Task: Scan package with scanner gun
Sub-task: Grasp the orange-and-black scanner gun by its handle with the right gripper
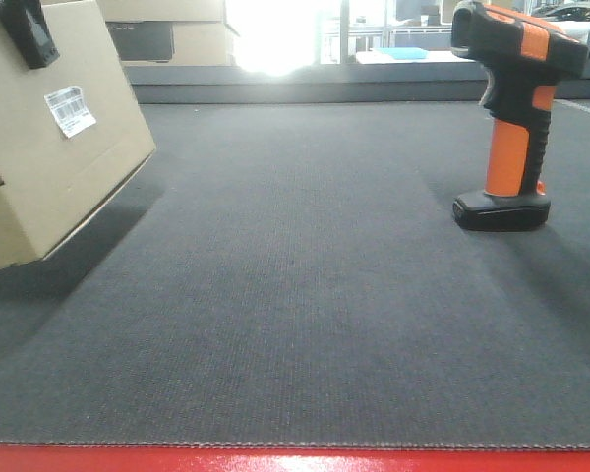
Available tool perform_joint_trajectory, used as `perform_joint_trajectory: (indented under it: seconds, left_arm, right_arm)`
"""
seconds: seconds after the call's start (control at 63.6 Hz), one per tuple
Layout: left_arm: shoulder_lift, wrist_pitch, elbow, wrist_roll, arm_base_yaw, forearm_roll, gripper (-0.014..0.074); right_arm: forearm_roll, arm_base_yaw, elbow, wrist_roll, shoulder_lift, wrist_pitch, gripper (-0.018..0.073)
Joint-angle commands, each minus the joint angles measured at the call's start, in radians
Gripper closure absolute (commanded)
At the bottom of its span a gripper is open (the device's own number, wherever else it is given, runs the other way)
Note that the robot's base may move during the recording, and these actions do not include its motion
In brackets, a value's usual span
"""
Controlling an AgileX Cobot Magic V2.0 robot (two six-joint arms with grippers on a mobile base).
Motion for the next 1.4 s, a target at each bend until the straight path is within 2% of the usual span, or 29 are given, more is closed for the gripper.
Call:
perform_joint_trajectory:
  seconds: [0.0, 0.346, 0.487, 0.644, 0.754, 0.974, 1.163, 1.383]
  left_arm:
    - [-0.015, -0.003, -0.009, -0.002, 0.004, -0.015, 0.0708]
    - [-0.015, -0.003, -0.009, -0.002, 0.004, -0.015, 0.0708]
    - [-0.015, -0.003, -0.009, -0.002, 0.004, -0.015, 0.0708]
    - [-0.015, -0.003, -0.009, -0.002, 0.004, -0.015, 0.0708]
    - [-0.015, -0.003, -0.009, -0.002, 0.004, -0.015, 0.0708]
    - [-0.015, -0.003, -0.009, -0.002, 0.004, -0.015, 0.0708]
    - [-0.015, -0.003, -0.009, -0.002, 0.004, -0.015, 0.0708]
    - [-0.015, -0.003, -0.009, -0.002, 0.004, -0.015, 0.0708]
  right_arm:
    - [0.058, 0.002, 0.002, -0.001, 0.096, -0.128, 0.0000]
    - [0.080, 0.002, 0.004, -0.001, 0.429, -0.438, 0.0000]
    - [0.080, 0.002, 0.056, -0.001, 0.485, -0.588, 0.0000]
    - [0.080, 0.003, 0.120, -0.001, 0.501, -0.658, 0.0000]
    - [0.080, 0.017, 0.122, -0.001, 0.534, -0.713, 0.0000]
    - [0.080, 0.070, 0.122, -0.001, 0.676, -0.931, 0.0000]
    - [0.098, 0.073, 0.122, -0.001, 0.769, -1.089, 0.0000]
    - [0.145, 0.073, 0.092, -0.001, 0.785, -1.120, 0.0000]
